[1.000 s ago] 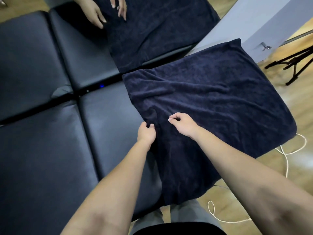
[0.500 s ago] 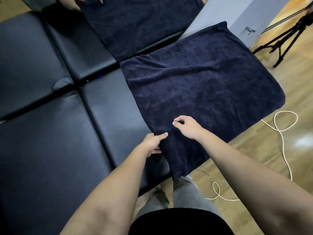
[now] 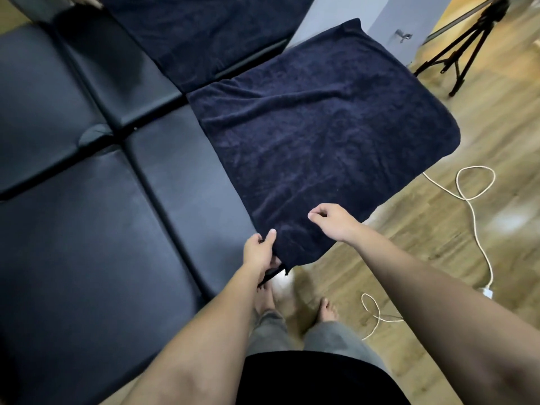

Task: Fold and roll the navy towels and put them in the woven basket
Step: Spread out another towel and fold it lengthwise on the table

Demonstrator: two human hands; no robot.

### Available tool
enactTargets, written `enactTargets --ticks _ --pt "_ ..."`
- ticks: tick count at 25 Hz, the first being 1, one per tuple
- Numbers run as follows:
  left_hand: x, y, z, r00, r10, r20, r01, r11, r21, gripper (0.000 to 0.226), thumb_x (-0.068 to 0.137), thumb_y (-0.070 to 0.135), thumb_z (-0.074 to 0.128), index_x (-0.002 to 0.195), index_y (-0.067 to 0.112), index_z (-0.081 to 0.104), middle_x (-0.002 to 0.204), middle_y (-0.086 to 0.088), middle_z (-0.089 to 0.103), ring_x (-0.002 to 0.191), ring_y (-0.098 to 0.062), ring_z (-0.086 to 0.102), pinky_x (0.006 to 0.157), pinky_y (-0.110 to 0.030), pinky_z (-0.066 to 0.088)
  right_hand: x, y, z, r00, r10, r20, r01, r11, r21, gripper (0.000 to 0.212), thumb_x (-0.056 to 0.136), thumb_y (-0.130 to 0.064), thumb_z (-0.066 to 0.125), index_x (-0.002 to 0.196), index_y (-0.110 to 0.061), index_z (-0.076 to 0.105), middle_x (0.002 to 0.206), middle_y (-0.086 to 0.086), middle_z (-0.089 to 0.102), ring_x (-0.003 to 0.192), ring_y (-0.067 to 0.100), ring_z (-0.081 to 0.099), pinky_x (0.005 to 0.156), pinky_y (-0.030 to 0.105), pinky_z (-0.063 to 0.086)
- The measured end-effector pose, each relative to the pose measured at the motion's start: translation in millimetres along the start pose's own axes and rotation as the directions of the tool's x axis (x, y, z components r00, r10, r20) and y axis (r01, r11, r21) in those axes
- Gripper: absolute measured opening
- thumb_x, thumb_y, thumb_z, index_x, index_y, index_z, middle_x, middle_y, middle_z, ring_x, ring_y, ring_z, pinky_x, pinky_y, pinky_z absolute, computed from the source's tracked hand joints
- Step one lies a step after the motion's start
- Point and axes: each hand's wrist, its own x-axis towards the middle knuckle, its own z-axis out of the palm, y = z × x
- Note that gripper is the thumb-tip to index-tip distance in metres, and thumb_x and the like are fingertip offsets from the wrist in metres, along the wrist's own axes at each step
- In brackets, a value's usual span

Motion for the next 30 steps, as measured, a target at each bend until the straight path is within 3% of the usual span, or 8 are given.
enactTargets --ticks 3,9,15,19,22,24,26,30 --pt "-18.2 -8.8 13.8 0.992 -0.044 0.122 0.035 0.996 0.079 0.028 0.094 0.031 0.071 0.108 0.008 0.065 0.103 -0.017 0.075 0.077 -0.027 0.069 0.081 -0.049 0.061 -9.6 12.5 -3.1 0.999 -0.034 0.023 0.035 0.998 -0.055 0.02 0.097 -0.036 0.059 0.1 -0.02 0.069 0.103 -0.01 0.069 0.101 0.015 0.064 0.092 0.033 0.048" --pt "-40.6 -36.5 35.3 0.996 0.053 -0.072 -0.052 0.998 0.016 0.01 0.097 0.02 0.067 0.106 0.017 0.067 0.113 -0.007 0.074 0.101 -0.028 0.071 0.094 -0.049 0.058 -30.3 48.9 -22.2 0.996 -0.09 0.012 0.09 0.996 0.026 0.018 0.096 -0.034 0.062 0.099 -0.018 0.07 0.107 -0.006 0.07 0.099 0.014 0.065 0.093 0.033 0.05" --pt "-60.1 -50.3 39.8 0.999 0.01 -0.043 -0.019 0.976 -0.217 0.01 0.105 0.021 0.055 0.098 0.017 0.062 0.108 -0.008 0.073 0.093 -0.025 0.071 0.068 -0.037 0.059 -51.4 70.7 27.8 0.979 -0.136 0.154 0.132 0.991 0.034 0.022 0.095 -0.031 0.065 0.108 -0.014 0.07 0.114 0.0 0.071 0.109 0.017 0.065 0.097 0.031 0.048" --pt "-67.2 -64.0 32.9 0.992 -0.008 -0.126 0.003 0.999 -0.043 0.017 0.104 0.023 0.055 0.089 0.016 0.051 0.091 -0.011 0.071 0.068 -0.025 0.071 0.051 -0.027 0.051 -66.0 75.1 44.9 0.946 -0.18 0.269 0.215 0.971 -0.107 0.034 0.096 -0.035 0.064 0.124 -0.015 0.064 0.124 -0.001 0.066 0.115 0.016 0.061 0.099 0.028 0.045" --pt "-62.8 -63.3 25.5 0.969 0.058 -0.239 -0.016 0.985 0.171 0.014 0.099 0.029 0.059 0.09 0.019 0.053 0.093 -0.007 0.069 0.076 -0.027 0.069 0.065 -0.031 0.054 -57.2 69.4 20.7 0.962 -0.187 0.201 0.208 0.974 -0.092 0.034 0.097 -0.033 0.063 0.124 -0.013 0.064 0.124 0.002 0.066 0.116 0.018 0.061 0.102 0.031 0.045" --pt "-61.7 -48.0 26.0 0.931 0.226 -0.286 -0.119 0.93 0.346 0.013 0.095 0.032 0.062 0.101 0.021 0.056 0.11 -0.005 0.069 0.099 -0.026 0.067 0.091 -0.037 0.053 -46.1 66.9 -4.7 0.978 -0.194 0.076 0.198 0.978 -0.061 0.034 0.097 -0.03 0.063 0.124 -0.01 0.064 0.126 0.005 0.066 0.119 0.02 0.06 0.105 0.033 0.044" --pt "-68.3 -25.0 34.5 0.902 0.375 -0.213 -0.223 0.828 0.515 0.026 0.096 0.034 0.06 0.119 0.021 0.056 0.123 0.0 0.061 0.112 -0.022 0.06 0.096 -0.036 0.047 -39.2 69.1 -30.9 0.983 -0.172 -0.06 0.17 0.985 -0.038 0.036 0.098 -0.03 0.062 0.128 -0.011 0.062 0.132 0.005 0.064 0.124 0.02 0.058 0.106 0.031 0.041" --pt "-67.7 26.0 65.4 0.8 0.592 0.093 -0.349 0.333 0.876 0.044 0.098 0.038 0.057 0.14 0.026 0.05 0.151 0.003 0.043 0.139 -0.021 0.038 0.107 -0.04 0.039 -27.8 83.6 -73.9 0.972 -0.144 -0.186 0.12 0.984 -0.132 0.049 0.098 -0.033 0.059 0.143 -0.014 0.051 0.15 0.009 0.045 0.136 0.03 0.045 0.112 0.037 0.037"
